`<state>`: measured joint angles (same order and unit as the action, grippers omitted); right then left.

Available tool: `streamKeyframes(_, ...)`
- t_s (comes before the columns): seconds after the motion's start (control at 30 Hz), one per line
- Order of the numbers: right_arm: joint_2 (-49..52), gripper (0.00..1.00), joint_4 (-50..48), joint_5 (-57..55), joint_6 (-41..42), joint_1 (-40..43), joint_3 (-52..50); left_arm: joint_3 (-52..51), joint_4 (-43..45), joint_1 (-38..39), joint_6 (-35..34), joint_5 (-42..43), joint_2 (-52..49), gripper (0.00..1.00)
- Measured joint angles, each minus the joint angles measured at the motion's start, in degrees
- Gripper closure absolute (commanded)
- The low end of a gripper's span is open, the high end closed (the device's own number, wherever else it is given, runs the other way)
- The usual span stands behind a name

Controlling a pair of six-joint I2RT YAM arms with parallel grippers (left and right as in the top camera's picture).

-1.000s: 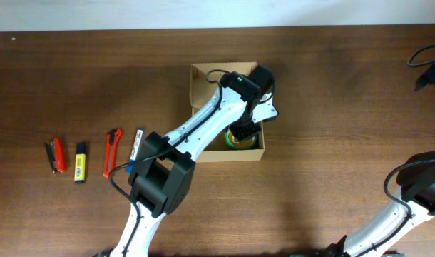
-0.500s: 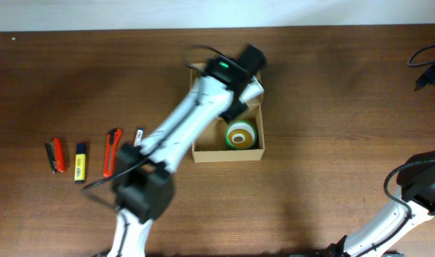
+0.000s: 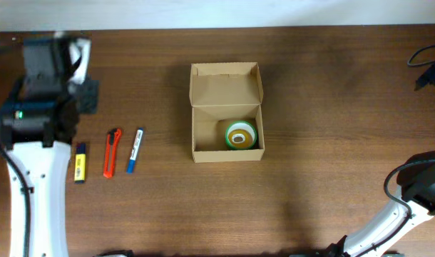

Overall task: Pack container
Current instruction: 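Lift the left gripper out and move it to the red stapler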

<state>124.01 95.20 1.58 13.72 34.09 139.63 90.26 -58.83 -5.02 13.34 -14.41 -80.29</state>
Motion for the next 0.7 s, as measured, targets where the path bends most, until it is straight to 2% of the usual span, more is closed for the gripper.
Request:
streamKeyframes(0.07, 0.0, 0.01, 0.0, 0.0, 0.0, 0.0, 0.0, -7.0, 2.1, -3.3, -0.2, 1.5, 0.5, 0.52)
streamKeyframes(0.17, 0.0, 0.01, 0.0, 0.0, 0.0, 0.0, 0.0, -14.1, 2.8, -6.2, -0.8, 3.0, 0.0, 0.46)
streamKeyframes(0.3, 0.0, 0.01, 0.0, 0.0, 0.0, 0.0, 0.0, -18.2, 4.4, -10.0, -2.1, 4.0, -0.6, 0.41)
streamKeyframes(0.5, 0.0, 0.01, 0.0, 0.0, 0.0, 0.0, 0.0, -18.8, 7.0, -16.5, -4.6, 5.1, -6.6, 0.41)
streamKeyframes(0.63, 0.0, 0.01, 0.0, 0.0, -0.1, 0.0, 0.0, -18.8, 6.8, -21.4, -5.8, 8.8, -11.8, 0.41)
streamKeyframes(0.7, 0.0, 0.01, 0.0, 0.0, 0.0, 0.0, 0.0, -18.8, 6.1, -23.9, -6.2, 11.0, -14.4, 0.44)
